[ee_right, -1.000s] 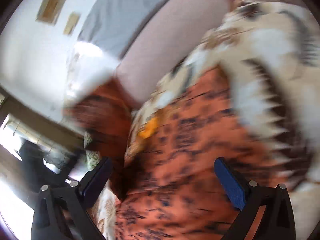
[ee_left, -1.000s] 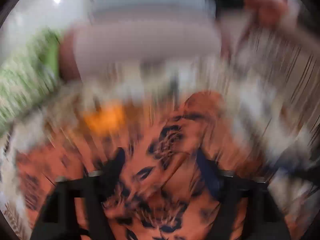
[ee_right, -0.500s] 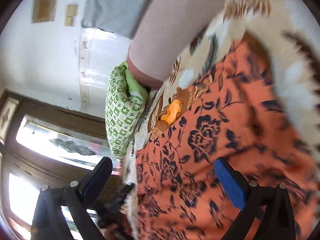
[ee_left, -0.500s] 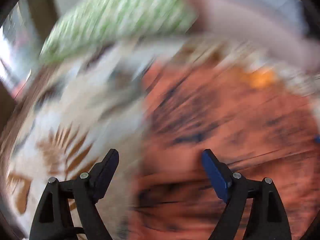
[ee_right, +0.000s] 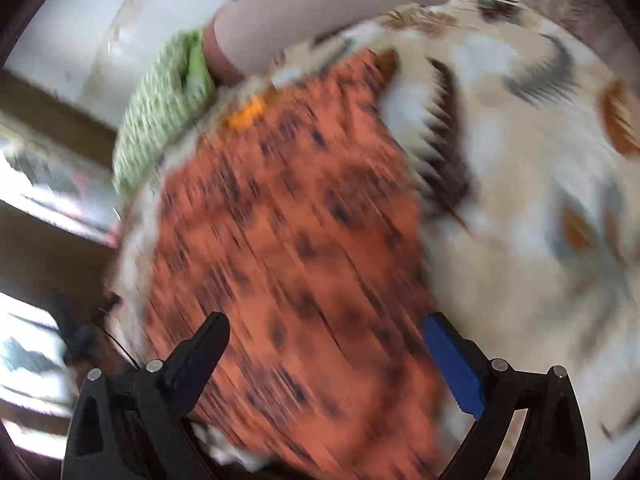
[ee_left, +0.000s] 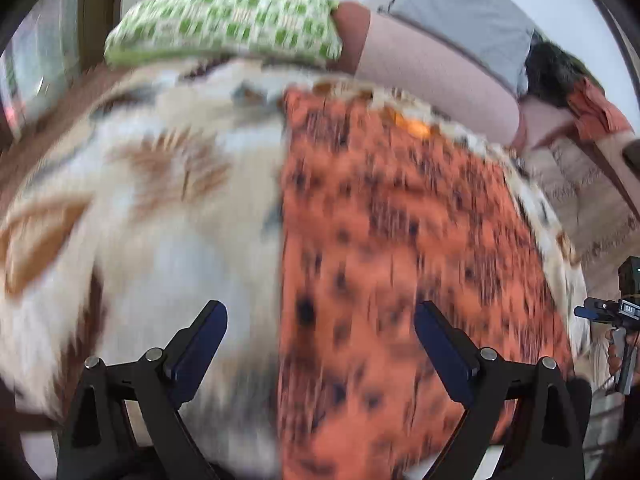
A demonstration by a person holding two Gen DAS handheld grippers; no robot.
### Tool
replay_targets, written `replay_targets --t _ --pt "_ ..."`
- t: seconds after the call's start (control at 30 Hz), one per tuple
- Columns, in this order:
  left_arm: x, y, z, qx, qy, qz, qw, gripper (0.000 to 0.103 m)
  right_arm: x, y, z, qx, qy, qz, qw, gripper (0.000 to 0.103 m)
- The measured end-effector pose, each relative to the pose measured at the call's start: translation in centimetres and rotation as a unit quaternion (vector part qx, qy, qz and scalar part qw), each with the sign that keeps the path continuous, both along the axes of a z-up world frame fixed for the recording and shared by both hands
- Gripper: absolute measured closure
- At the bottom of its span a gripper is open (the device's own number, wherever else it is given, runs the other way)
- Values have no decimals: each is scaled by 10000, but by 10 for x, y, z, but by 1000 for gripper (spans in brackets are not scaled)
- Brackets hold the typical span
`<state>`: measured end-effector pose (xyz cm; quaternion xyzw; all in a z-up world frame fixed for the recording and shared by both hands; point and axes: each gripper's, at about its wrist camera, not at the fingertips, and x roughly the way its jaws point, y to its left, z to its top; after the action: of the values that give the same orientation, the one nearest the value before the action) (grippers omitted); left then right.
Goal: Fold small clothes
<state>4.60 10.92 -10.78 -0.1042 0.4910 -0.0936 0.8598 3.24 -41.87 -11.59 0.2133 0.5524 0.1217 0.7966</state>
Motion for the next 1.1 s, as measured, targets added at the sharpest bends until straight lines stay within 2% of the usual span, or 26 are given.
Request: replay_targets --t 0.07,0.1,0.13,0.2,0.23,0.27,0.3,0.33,0.37,0.4,0.47,0.53,0.57,0.6,0.67,0.73,0.77,0.8,0.83,0.87,0.9,0.93,0.97,1.0,1.03,1.1 --pt "-27 -2 -15 1 253 -41 9997 8 -31 -8 -12 128 211 -72 9997 5" --pt "-29 -3 -20 -46 315 -30 9995 8 -46 -8 -19 174 308 -51 9994 5" --pt "-37 -5 -29 -105 459 -14 9989 8 -50 -5 -23 175 367 0 9992 8" --pt "-42 -12 -42 -66 719 34 9974 10 -64 -2 -32 87 519 100 9986 20" --pt "-45 -15 -49 -42 798 43 9968 14 -67 -1 -39 9 608 83 9981 34" --pt "-45 -18 -53 -44 866 23 9962 37 -68 -2 -46 -44 705 29 9975 58" --pt "-46 -21 -60 44 1017 15 9948 67 -71 -2 -53 -96 830 -41 9965 72" --pt "-49 -21 -61 215 994 71 9948 77 -72 -1 -56 -108 838 -38 9964 79" --pt "-50 -20 -61 181 963 61 9952 99 -74 2 -55 -129 794 -3 9968 91" --pt "-53 -15 -56 -155 970 73 9951 99 -79 5 -49 -130 687 32 9975 94" --pt "-62 -9 -34 -179 592 193 9979 99 -85 6 -29 101 340 -53 9994 94" --pt "-69 -4 -17 -282 330 240 9988 99 -91 2 -7 502 7 -203 9985 94" --pt "-70 -2 -15 -353 336 276 9984 98 -93 1 -4 651 -76 -260 9975 94" --pt "-68 0 -18 -371 398 312 9980 97 -95 -1 -7 704 -69 -373 9968 94" --pt "-63 2 -38 -334 786 388 9956 95 -91 0 -27 576 215 -448 9971 90" --pt "-62 3 -56 -282 1086 599 9919 73 -88 -2 -51 553 516 -546 9956 86" --pt "-63 2 -59 -287 1191 630 9905 52 -88 -1 -53 564 497 -567 9956 71" --pt "-65 1 -60 -369 1141 614 9909 47 -88 0 -53 635 424 -557 9955 55" --pt "-66 -3 -58 -347 1026 576 9924 45 -87 0 -52 706 361 -557 9953 15" --pt "-65 -7 -56 -261 973 513 9936 45 -85 1 -52 709 304 -545 9955 6" --pt "-65 -9 -56 -194 972 451 9941 48 -81 4 -54 594 349 -491 9964 7" --pt "-64 -15 -57 -145 989 261 9947 61 -78 4 -54 555 420 -411 9967 15" --pt "-62 -17 -59 -103 1043 159 9944 97 -74 8 -56 578 518 -335 9964 51" --pt "-60 -18 -61 -71 1102 97 9938 99 -69 12 -57 567 634 -336 9958 81" --pt "-61 -18 -56 -190 1003 52 9948 99 -66 13 -59 599 696 -314 9953 93" --pt "-60 -19 -46 -251 860 42 9960 99 -62 18 -54 620 651 -123 9959 94"
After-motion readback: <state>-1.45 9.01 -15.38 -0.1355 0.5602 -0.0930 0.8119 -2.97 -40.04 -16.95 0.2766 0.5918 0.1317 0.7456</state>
